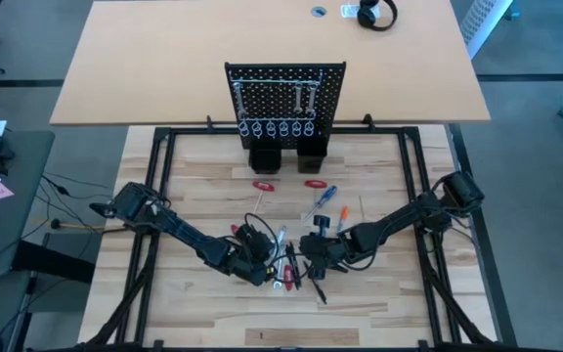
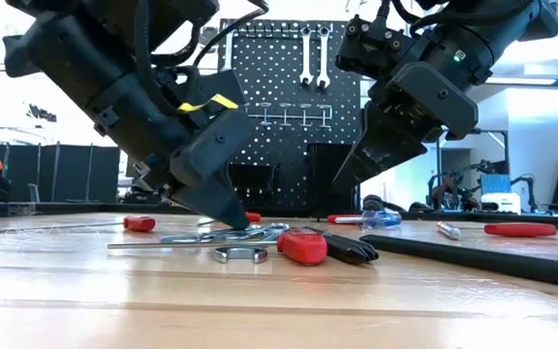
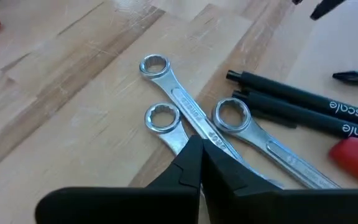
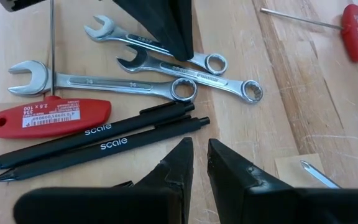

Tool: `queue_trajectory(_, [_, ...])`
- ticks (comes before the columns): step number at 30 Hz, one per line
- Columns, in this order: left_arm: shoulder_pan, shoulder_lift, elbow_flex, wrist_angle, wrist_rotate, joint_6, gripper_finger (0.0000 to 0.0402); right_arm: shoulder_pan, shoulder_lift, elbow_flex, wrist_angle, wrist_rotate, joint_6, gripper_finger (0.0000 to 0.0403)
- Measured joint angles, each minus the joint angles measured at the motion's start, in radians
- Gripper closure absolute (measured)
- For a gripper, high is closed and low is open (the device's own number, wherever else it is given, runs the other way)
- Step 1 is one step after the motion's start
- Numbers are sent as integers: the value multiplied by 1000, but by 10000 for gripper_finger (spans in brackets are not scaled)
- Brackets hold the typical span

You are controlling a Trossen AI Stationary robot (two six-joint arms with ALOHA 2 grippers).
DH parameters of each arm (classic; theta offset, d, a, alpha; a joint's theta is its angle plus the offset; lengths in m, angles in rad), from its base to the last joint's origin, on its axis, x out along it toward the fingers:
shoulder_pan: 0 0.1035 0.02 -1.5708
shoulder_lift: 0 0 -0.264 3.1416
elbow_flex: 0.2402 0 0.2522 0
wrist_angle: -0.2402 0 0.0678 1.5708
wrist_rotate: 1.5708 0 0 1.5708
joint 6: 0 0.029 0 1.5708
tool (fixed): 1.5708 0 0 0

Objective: Hang tools onto peg board
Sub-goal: Hang the wrench on the peg board

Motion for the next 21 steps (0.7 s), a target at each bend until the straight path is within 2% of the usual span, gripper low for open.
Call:
queue_trajectory(4, [1,-27,-1,-89,1,21,401,0,0,0,2,0,0,343])
queue_trajectory(8, [1,-68,-6,-202,-54,39,401,0,0,0,3,0,0,343])
queue_trajectory(15, [-36,-172,1,-187,-106,132,399,0,0,0,4,0,0,343])
queue_trajectory(18, [-56,-175,-9,-197,-130,157,383,0,0,0,4,0,0,343])
queue_trajectory(21, [-58,-177,-50,-157,-135,137,344,3,0,0,4,0,0,343])
